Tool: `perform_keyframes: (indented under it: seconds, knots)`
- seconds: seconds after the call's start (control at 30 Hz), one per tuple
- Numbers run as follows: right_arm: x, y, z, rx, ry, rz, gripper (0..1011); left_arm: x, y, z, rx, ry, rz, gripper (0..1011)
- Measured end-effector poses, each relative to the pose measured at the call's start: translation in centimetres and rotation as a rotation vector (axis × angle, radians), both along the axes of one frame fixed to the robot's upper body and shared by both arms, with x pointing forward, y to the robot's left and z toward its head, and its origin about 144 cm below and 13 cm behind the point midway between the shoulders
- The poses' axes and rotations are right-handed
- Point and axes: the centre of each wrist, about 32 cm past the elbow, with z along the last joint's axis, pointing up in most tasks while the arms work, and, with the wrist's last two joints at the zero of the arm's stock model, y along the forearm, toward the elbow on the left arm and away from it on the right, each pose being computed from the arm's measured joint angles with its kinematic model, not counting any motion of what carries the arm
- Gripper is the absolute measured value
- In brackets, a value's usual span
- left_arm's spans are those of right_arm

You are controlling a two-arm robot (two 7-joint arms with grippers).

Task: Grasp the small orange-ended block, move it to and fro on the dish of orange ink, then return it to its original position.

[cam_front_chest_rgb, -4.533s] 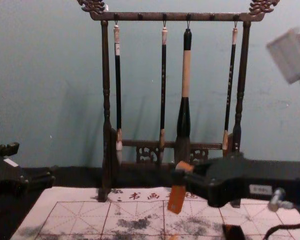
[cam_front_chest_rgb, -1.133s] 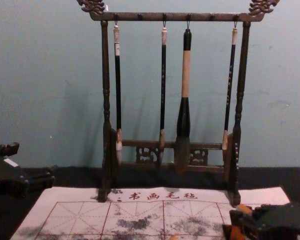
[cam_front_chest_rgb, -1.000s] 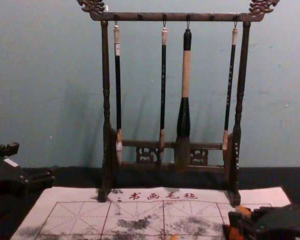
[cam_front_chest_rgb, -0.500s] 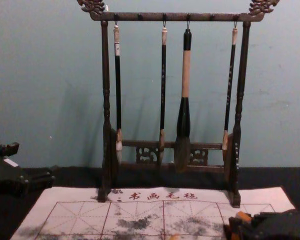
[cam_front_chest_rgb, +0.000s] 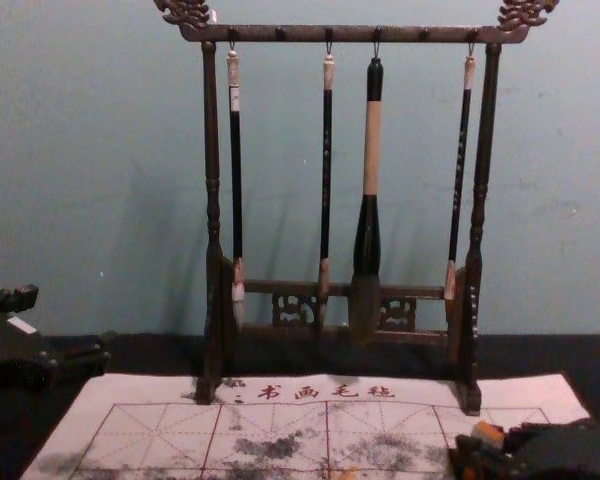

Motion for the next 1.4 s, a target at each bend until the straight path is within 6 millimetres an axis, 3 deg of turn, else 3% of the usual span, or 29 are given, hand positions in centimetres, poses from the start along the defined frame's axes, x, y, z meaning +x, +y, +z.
perform_keyframes:
  seconds: [0.53,0.9,1.2,1.4]
  knots:
    - [0.0,0.0,0.0,0.003,-0.001,0.000,696,0.0,0.0,0.0,0.000,0.000,0.000,1001]
    - [0.0,0.0,0.1,0.004,-0.001,0.001,992,0.0,0.0,0.0,0.000,0.000,0.000,1001]
    - [0.5,-0.2,1.8,0.066,-0.133,0.005,1000,0.0,0.0,0.0,0.000,0.000,0.000,1001]
    - [0.1,-1.0,2.5,0.096,-0.272,-0.084,1002,0.0,0.0,0.0,0.000,0.000,0.000,1001]
